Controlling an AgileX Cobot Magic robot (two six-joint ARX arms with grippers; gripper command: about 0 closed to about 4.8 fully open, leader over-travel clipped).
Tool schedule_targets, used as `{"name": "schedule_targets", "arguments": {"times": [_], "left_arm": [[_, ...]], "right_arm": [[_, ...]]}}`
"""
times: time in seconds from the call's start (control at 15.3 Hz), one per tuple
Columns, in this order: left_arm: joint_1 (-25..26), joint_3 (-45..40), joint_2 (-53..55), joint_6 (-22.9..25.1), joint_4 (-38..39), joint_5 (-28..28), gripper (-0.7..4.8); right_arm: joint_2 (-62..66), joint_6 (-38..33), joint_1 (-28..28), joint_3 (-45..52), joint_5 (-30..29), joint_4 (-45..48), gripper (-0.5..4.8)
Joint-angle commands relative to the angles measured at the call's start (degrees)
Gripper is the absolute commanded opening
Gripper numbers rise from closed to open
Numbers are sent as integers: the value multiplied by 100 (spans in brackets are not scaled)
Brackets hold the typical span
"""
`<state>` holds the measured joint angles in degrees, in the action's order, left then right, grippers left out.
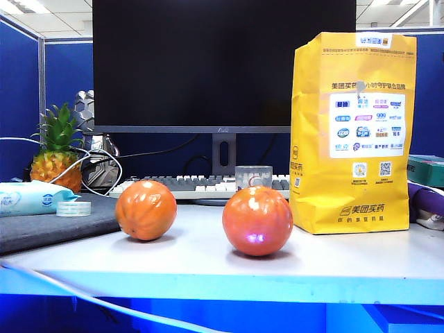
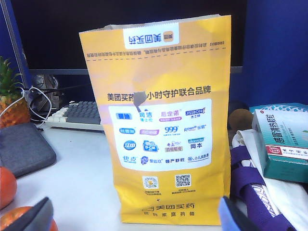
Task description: Pick up the orange and throw it into the yellow paper bag.
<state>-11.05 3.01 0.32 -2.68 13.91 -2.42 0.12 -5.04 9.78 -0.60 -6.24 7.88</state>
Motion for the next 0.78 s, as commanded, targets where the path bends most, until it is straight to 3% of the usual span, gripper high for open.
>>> {"name": "schedule_targets", "arguments": {"times": [0.07,0.46,0.78], "left_arm": [[9,11,-7,-98,-118,24,430],[9,17,-7,-140,-208,-37,430],[-2,149,-4,-1095,-1401,-837,479]], "right_arm": [[-2,-13,11,48,-28,92,479],[-2,-144,22,50,-315,81,479],[-2,-586,46,50,-693,385,479]]}}
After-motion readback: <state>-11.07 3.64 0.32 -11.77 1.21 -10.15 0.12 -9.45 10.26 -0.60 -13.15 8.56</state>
